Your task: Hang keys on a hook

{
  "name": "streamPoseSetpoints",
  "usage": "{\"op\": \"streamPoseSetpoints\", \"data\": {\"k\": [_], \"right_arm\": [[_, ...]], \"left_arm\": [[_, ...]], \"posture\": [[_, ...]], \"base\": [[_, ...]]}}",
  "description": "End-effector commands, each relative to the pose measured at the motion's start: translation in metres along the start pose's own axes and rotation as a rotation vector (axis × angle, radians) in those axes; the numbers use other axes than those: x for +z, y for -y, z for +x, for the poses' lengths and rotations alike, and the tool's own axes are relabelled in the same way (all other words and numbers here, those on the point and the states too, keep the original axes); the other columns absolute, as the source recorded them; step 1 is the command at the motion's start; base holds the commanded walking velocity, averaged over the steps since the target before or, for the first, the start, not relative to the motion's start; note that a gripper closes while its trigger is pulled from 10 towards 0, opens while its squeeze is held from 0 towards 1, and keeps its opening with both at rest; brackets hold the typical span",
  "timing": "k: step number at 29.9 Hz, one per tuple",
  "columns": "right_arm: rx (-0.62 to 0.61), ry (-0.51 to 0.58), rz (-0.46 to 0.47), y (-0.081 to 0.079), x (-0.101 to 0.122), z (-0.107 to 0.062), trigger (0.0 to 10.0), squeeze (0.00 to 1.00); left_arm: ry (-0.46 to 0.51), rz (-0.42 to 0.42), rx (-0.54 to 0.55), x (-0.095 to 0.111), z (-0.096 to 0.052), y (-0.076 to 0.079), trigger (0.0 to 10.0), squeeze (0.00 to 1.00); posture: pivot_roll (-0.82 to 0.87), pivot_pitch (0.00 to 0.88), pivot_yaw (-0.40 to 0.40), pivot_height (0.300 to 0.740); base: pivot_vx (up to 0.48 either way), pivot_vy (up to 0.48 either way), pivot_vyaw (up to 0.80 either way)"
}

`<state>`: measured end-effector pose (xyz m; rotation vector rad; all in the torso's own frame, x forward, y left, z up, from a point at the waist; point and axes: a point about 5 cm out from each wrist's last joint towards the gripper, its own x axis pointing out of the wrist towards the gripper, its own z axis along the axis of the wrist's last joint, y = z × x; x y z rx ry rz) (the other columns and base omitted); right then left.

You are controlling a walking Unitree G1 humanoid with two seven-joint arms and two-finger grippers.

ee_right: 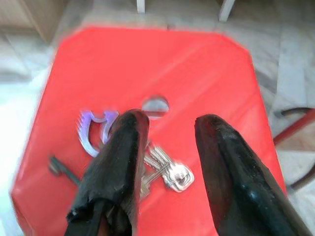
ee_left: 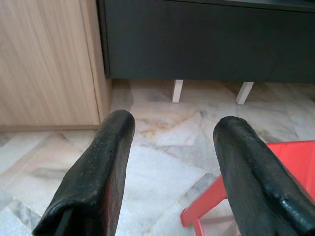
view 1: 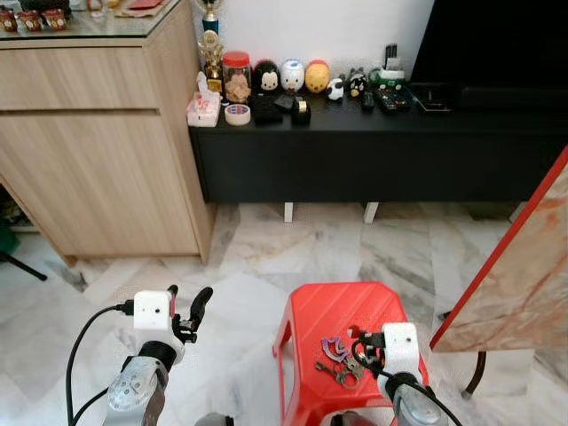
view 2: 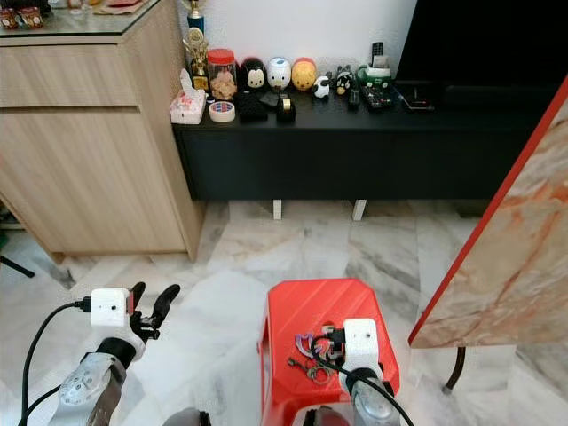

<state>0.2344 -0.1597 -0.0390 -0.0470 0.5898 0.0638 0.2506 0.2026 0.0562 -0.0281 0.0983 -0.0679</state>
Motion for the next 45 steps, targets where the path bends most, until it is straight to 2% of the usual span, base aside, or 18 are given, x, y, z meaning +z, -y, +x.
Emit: {"op": "streamPoseSetpoints", "data": {"k": [1,3,5,8,11,13,15,18,20,22,25,28,32,42,45], "right_arm": [[0.010,-0.050,-0.022,-0.001,-0.004,0.002,10.0,0.00],[-0.008,-0.077,-0.017,0.000,-0.007,0.003,10.0,0.00],[-0.020,-0.096,0.027,0.000,-0.009,0.004,10.0,0.00],[-0.064,-0.155,0.189,0.000,-0.015,0.005,10.0,0.00],[-0.065,-0.206,0.293,-0.003,-0.020,0.006,10.0,0.00],[-0.068,-0.203,0.293,-0.002,-0.019,0.007,10.0,0.00],[-0.068,-0.134,0.241,-0.001,-0.009,0.010,10.0,0.00],[-0.075,-0.063,0.246,0.001,0.002,0.012,10.0,0.00],[-0.076,-0.029,0.216,0.001,0.008,0.014,10.0,0.00],[-0.072,0.001,0.245,0.002,0.012,0.014,10.0,0.00],[-0.080,0.006,0.236,0.004,0.011,0.014,10.0,0.00],[-0.097,-0.013,0.186,0.007,0.007,0.012,10.0,0.00],[-0.076,0.004,0.173,0.005,0.008,0.012,10.0,0.00],[-0.063,0.019,0.191,0.002,0.018,0.017,10.0,0.00],[-0.077,-0.033,0.205,0.000,0.020,0.020,10.0,0.00]], "left_arm": [[-0.006,0.005,-0.009,-0.001,0.000,0.002,10.0,0.00],[-0.005,0.005,-0.010,-0.001,0.000,0.003,10.0,0.00],[-0.005,0.005,-0.010,-0.001,0.000,0.003,10.0,0.00],[-0.005,0.007,-0.009,-0.001,-0.001,0.003,10.0,0.00],[-0.006,0.008,-0.008,-0.002,-0.002,0.003,10.0,0.00],[-0.005,0.008,-0.007,-0.001,-0.003,0.003,10.0,0.00],[-0.005,0.008,-0.007,-0.002,-0.003,0.003,10.0,0.00],[-0.007,0.007,-0.007,-0.002,-0.003,0.004,10.0,0.00],[-0.007,0.005,-0.009,-0.003,-0.004,0.005,10.0,0.00],[-0.008,0.002,-0.012,-0.003,-0.004,0.007,10.0,0.00],[-0.008,0.002,-0.013,-0.003,-0.004,0.007,10.0,0.00],[-0.010,0.001,-0.014,-0.004,-0.006,0.008,10.0,0.00],[-0.015,0.003,-0.010,-0.005,-0.009,0.006,10.0,0.00],[-0.021,0.007,-0.010,-0.006,-0.014,0.005,10.0,0.00],[-0.023,0.007,-0.014,-0.005,-0.014,0.006,10.0,0.00]], "posture": [[0.03,0.037,-0.055,0.650],[0.03,0.038,-0.056,0.650],[0.03,0.040,-0.055,0.650],[0.04,0.043,-0.056,0.650],[0.04,0.049,-0.057,0.650],[0.05,0.052,-0.058,0.650],[0.05,0.057,-0.060,0.650],[0.04,0.060,-0.063,0.650],[0.04,0.064,-0.062,0.646],[0.04,0.068,-0.063,0.631],[0.04,0.071,-0.064,0.616],[0.04,0.076,-0.065,0.616],[0.04,0.081,-0.067,0.616],[0.05,0.090,-0.062,0.616],[0.05,0.100,-0.061,0.616]], "base": [[0.000,0.000,0.00],[0.000,0.000,0.00],[0.000,0.000,0.00],[0.000,0.000,0.00],[0.000,0.000,0.00],[0.000,0.000,0.00],[0.000,0.000,0.00],[0.000,0.000,0.00],[0.000,0.000,0.00],[0.000,0.000,0.00],[0.000,0.000,0.00],[0.000,0.000,0.00],[0.000,0.000,0.00],[0.000,0.000,0.00],[0.000,0.000,0.00]]}}
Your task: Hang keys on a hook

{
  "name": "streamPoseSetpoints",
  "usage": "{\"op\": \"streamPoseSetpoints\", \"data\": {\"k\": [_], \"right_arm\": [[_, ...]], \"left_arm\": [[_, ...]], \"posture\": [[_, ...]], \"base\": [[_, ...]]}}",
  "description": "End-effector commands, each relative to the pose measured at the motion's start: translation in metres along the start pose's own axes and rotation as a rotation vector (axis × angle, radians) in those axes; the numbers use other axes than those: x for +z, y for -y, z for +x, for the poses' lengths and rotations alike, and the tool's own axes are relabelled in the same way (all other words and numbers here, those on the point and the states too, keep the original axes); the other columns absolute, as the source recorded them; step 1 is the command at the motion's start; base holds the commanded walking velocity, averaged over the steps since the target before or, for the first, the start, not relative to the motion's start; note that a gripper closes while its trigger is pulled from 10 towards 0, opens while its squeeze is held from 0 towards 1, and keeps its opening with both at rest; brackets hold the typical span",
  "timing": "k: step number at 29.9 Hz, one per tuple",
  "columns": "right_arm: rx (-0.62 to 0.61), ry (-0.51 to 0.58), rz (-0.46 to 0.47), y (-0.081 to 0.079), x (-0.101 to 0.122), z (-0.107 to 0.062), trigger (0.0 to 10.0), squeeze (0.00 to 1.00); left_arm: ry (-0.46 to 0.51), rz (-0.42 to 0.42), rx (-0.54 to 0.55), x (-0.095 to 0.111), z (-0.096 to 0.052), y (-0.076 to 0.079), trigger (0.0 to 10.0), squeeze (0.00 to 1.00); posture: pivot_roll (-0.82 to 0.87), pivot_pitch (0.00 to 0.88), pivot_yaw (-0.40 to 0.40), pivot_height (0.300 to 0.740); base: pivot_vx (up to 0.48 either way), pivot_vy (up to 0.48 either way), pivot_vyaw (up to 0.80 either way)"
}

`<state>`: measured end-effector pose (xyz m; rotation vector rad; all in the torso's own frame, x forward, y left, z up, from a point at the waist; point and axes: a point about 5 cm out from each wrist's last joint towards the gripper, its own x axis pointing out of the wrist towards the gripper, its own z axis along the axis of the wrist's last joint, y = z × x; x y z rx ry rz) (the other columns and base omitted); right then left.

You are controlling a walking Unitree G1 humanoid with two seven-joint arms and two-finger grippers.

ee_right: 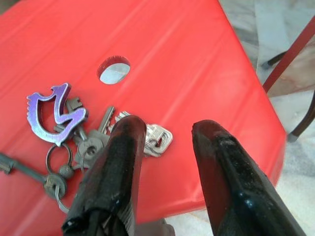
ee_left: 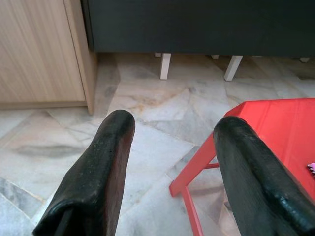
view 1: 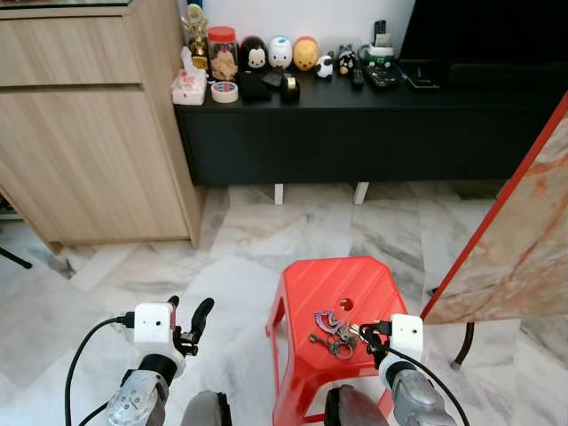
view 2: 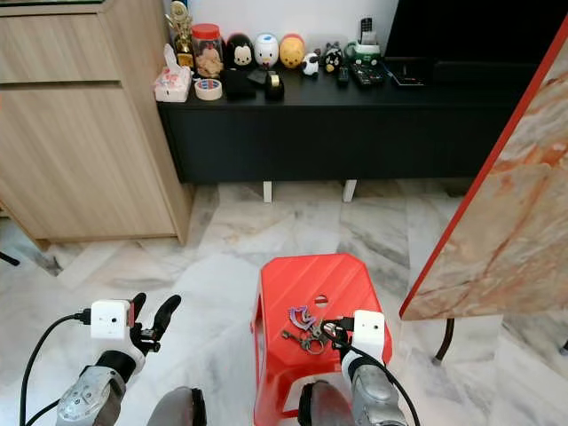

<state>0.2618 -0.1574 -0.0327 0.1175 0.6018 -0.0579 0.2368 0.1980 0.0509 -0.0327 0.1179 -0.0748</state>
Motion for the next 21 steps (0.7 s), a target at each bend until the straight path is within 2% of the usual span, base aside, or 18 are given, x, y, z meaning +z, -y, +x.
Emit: {"op": "streamPoseSetpoints", "data": {"k": [1,4,7,11,16,19,21], "right_arm": [[-0.016,-0.034,0.020,0.000,-0.001,0.001,10.0,0.00],[-0.002,-0.067,0.140,-0.006,0.002,0.004,10.0,0.00],[-0.004,-0.103,0.152,-0.008,-0.001,0.004,10.0,0.00],[0.027,-0.130,0.274,-0.017,0.000,0.006,10.0,0.00],[0.015,-0.115,0.275,-0.017,0.004,0.007,10.0,0.00],[0.001,-0.077,0.301,-0.016,0.008,0.007,10.0,0.00],[-0.008,-0.045,0.358,-0.013,0.011,0.007,10.0,0.00]], "left_arm": [[-0.003,0.012,-0.007,0.002,-0.002,0.001,10.0,0.00],[-0.007,0.013,-0.005,0.002,-0.003,0.001,10.0,0.00],[-0.007,0.013,-0.004,0.002,-0.004,0.001,10.0,0.00],[-0.010,0.015,0.003,0.002,-0.006,-0.001,10.0,0.00],[-0.015,0.018,0.009,0.002,-0.008,-0.003,10.0,0.00],[-0.018,0.019,0.011,0.001,-0.009,-0.003,10.0,0.00],[-0.020,0.019,0.013,0.001,-0.009,-0.003,10.0,0.00]], "posture": [[0.05,0.100,-0.061,0.616],[0.06,0.114,-0.062,0.616],[0.06,0.116,-0.063,0.616],[0.07,0.127,-0.065,0.616],[0.07,0.137,-0.067,0.616],[0.07,0.141,-0.068,0.616],[0.06,0.144,-0.068,0.616]], "base": [[0.000,0.000,0.00],[0.000,0.000,0.00],[0.000,0.000,0.00],[0.000,0.000,0.00],[0.000,0.000,0.00],[0.000,0.000,0.00],[0.000,0.000,0.00]]}}
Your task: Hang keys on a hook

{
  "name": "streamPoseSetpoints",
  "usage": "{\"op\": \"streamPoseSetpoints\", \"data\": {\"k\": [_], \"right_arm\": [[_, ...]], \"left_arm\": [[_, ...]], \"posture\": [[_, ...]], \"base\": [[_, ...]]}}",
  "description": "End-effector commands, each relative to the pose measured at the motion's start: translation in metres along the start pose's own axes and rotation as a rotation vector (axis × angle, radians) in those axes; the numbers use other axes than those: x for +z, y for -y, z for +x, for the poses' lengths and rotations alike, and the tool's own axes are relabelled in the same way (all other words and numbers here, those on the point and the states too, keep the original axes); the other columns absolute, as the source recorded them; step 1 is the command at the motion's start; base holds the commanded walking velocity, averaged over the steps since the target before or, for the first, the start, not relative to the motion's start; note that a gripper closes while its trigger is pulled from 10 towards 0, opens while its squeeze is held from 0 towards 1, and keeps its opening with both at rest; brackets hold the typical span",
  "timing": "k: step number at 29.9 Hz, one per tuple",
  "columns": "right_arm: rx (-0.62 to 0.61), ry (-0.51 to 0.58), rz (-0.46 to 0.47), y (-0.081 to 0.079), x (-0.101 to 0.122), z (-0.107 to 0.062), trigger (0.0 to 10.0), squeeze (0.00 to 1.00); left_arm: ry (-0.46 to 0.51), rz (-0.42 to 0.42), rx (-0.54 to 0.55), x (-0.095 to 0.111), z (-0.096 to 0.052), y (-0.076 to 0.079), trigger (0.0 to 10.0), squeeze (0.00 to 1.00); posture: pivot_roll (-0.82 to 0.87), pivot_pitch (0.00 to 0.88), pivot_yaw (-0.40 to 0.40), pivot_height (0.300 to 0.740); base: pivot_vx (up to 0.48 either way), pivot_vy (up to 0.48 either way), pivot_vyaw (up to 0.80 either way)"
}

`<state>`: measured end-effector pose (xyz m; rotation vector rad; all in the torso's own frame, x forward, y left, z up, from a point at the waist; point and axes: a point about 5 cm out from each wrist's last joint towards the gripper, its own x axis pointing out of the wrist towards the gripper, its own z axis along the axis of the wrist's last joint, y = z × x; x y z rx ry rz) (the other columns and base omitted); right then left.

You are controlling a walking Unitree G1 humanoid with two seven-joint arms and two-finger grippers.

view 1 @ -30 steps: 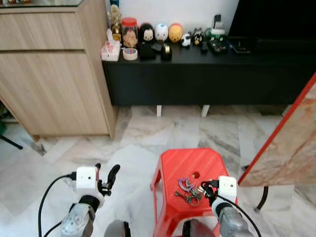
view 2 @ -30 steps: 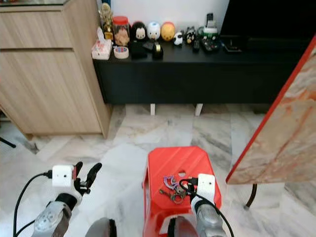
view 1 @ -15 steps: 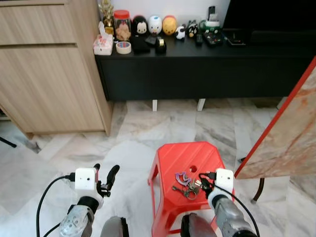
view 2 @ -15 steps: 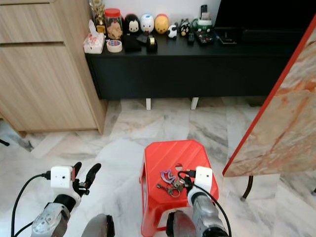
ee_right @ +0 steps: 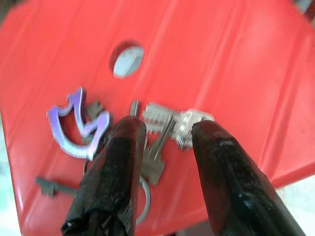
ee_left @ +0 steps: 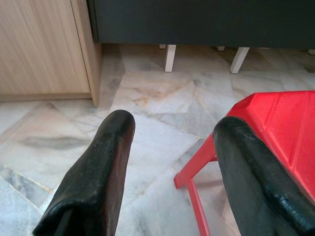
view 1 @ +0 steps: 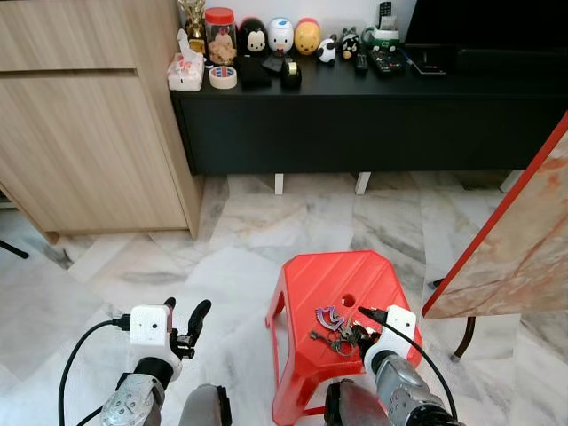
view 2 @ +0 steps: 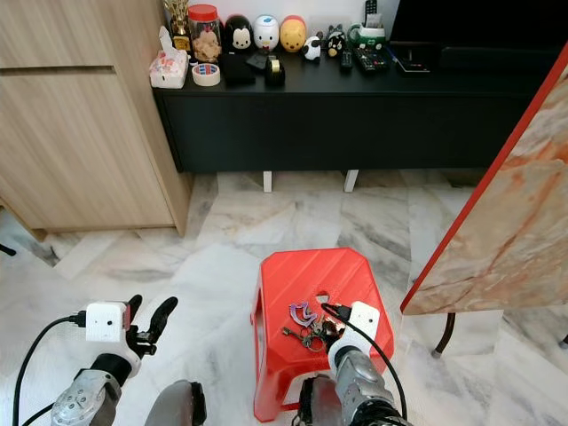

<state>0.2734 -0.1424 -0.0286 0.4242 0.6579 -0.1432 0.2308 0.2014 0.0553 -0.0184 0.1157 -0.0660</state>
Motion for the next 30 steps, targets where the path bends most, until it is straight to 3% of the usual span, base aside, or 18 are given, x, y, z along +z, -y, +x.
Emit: {"op": "streamPoseSetpoints", "data": {"k": [1,2,5,6,15,30], "right_arm": [[-0.007,0.025,0.047,0.0019,0.0038,0.0001,10.0,0.00],[0.000,0.025,0.082,0.0012,0.0032,0.0000,10.0,1.00],[-0.004,0.022,0.107,0.0009,0.0028,0.0001,10.0,1.00],[-0.005,0.009,0.123,0.0008,0.0018,0.0003,10.0,0.00],[-0.018,-0.027,0.212,0.0016,-0.0004,0.0010,10.0,0.00],[-0.022,-0.012,0.208,0.0016,0.0021,0.0013,10.0,0.00]], "left_arm": [[-0.022,0.005,0.003,-0.0025,-0.0020,-0.0003,10.0,0.00],[-0.023,0.005,0.002,-0.0024,-0.0017,0.0001,10.0,0.00],[-0.023,0.005,0.002,-0.0022,-0.0013,0.0006,10.0,0.00],[-0.023,0.005,0.002,-0.0020,-0.0011,0.0007,10.0,0.00],[-0.027,0.011,0.014,-0.0011,-0.0035,-0.0023,10.0,0.00],[-0.032,0.014,0.014,-0.0010,-0.0094,-0.0011,10.0,0.00]], "posture": [[0.06,0.144,-0.068,0.616],[0.06,0.144,-0.068,0.616],[0.06,0.149,-0.067,0.616],[0.06,0.149,-0.067,0.616],[0.07,0.171,-0.070,0.616],[0.08,0.197,-0.077,0.616]], "base": [[0.000,0.000,0.00],[0.000,0.000,0.00],[0.000,0.000,0.00],[0.000,0.000,0.00],[0.000,0.000,0.00],[0.000,0.000,0.00]]}}
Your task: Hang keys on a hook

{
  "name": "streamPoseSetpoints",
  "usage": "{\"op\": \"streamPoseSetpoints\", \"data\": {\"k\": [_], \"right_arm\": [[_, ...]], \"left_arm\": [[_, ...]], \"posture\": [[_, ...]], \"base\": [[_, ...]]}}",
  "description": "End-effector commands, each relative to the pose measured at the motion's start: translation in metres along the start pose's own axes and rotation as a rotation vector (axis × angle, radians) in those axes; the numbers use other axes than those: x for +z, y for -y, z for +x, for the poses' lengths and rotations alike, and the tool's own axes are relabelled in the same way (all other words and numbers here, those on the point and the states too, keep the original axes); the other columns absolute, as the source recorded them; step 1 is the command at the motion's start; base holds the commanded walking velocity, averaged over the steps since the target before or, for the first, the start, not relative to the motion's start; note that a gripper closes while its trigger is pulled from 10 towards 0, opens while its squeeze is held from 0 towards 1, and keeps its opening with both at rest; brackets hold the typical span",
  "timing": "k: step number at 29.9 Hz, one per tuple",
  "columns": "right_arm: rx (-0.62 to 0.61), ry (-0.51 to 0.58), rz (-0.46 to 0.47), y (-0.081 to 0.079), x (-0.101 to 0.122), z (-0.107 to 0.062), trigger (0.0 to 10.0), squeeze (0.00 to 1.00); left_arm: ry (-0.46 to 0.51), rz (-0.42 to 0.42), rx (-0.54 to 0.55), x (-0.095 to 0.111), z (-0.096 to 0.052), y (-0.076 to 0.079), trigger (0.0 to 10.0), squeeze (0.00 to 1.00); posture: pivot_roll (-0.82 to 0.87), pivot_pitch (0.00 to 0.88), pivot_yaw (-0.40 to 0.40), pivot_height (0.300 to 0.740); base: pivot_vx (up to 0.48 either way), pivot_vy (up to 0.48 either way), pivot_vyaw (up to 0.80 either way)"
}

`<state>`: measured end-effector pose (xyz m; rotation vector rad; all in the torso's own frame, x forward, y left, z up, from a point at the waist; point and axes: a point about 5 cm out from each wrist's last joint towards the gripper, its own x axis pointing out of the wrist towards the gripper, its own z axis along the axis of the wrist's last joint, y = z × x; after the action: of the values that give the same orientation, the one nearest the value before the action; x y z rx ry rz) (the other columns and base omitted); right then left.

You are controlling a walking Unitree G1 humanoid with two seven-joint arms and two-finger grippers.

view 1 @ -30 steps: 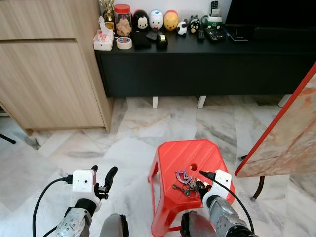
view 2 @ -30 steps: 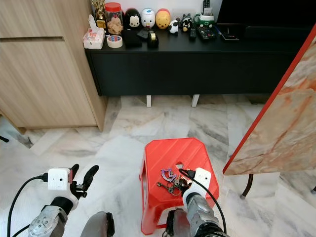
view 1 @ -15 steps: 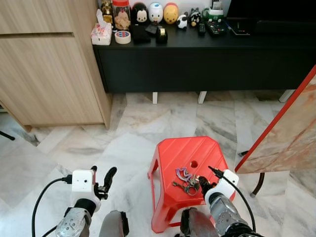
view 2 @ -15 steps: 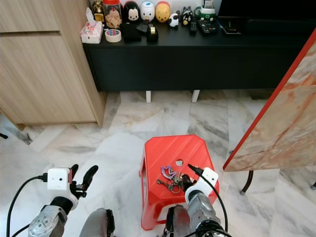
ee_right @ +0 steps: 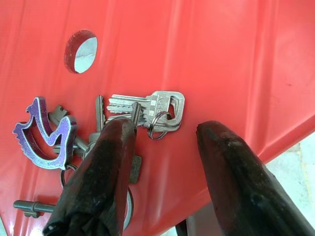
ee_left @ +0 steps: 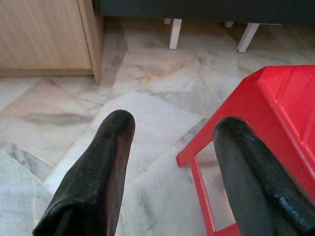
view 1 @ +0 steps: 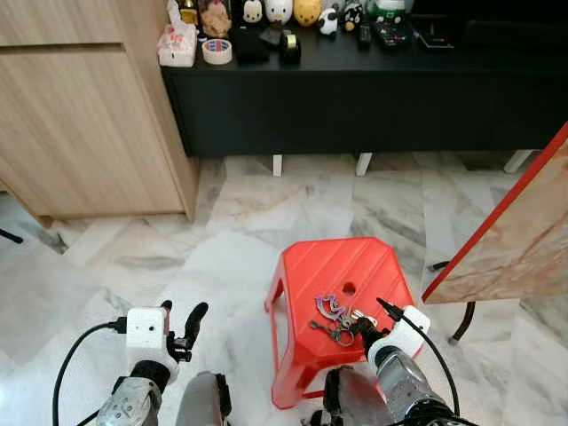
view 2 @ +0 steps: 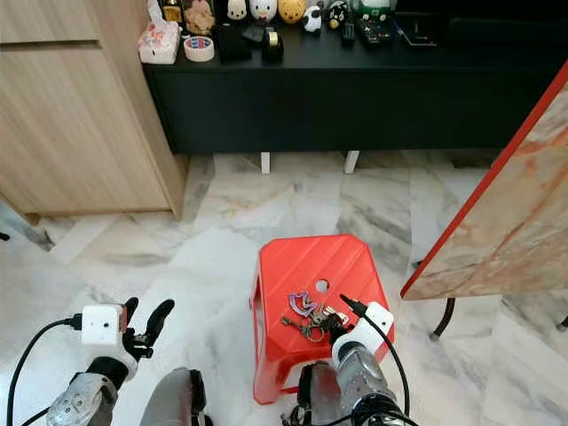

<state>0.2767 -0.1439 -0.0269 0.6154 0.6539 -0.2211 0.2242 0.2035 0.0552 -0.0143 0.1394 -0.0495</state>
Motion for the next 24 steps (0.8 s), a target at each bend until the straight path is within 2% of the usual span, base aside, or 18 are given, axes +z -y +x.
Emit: {"op": "streamPoseSetpoints", "data": {"k": [1,6,7,8,9,12,13,24], "right_arm": [[-0.012,-0.004,0.002,0.0023,-0.0006,-0.0002,10.0,0.00],[-0.017,0.004,-0.006,0.0041,0.0017,-0.0001,10.0,0.00],[-0.014,0.014,-0.006,0.0043,0.0030,-0.0001,6.3,0.00],[-0.014,0.014,-0.006,0.0043,0.0030,-0.0001,6.3,0.00],[-0.013,0.018,-0.006,0.0047,0.0037,-0.0002,1.6,0.00],[-0.016,0.021,-0.004,0.0054,0.0039,-0.0003,1.3,0.00],[-0.016,0.022,-0.004,0.0058,0.0039,-0.0004,1.9,0.00],[-0.019,0.023,-0.005,0.0074,0.0043,-0.0005,2.1,0.00]], "left_arm": [[-0.011,0.011,-0.002,-0.0007,-0.0039,0.0008,10.0,0.00],[-0.017,0.010,0.000,-0.0014,-0.0059,0.0013,10.0,0.00],[-0.021,0.012,0.001,-0.0022,-0.0066,0.0012,10.0,0.00],[-0.021,0.012,0.001,-0.0022,-0.0066,0.0012,10.0,0.00],[-0.023,0.011,0.002,-0.0027,-0.0072,0.0012,10.0,0.00],[-0.023,0.010,0.002,-0.0030,-0.0080,0.0014,10.0,0.00],[-0.024,0.010,0.002,-0.0033,-0.0084,0.0015,10.0,0.00],[-0.032,0.012,0.003,-0.0041,-0.0094,0.0013,10.0,0.00]], "posture": [[0.08,0.199,-0.080,0.616],[0.08,0.196,-0.081,0.616],[0.08,0.193,-0.082,0.616],[0.08,0.193,-0.082,0.616],[0.08,0.190,-0.082,0.616],[0.08,0.189,-0.083,0.616],[0.08,0.188,-0.082,0.616],[0.08,0.187,-0.082,0.616]], "base": [[0.000,0.000,0.00],[0.000,0.000,0.00],[0.000,0.000,0.00],[0.000,0.000,0.00],[0.000,0.000,0.00],[0.000,0.000,0.00],[0.000,0.000,0.00],[0.000,0.000,0.00]]}}
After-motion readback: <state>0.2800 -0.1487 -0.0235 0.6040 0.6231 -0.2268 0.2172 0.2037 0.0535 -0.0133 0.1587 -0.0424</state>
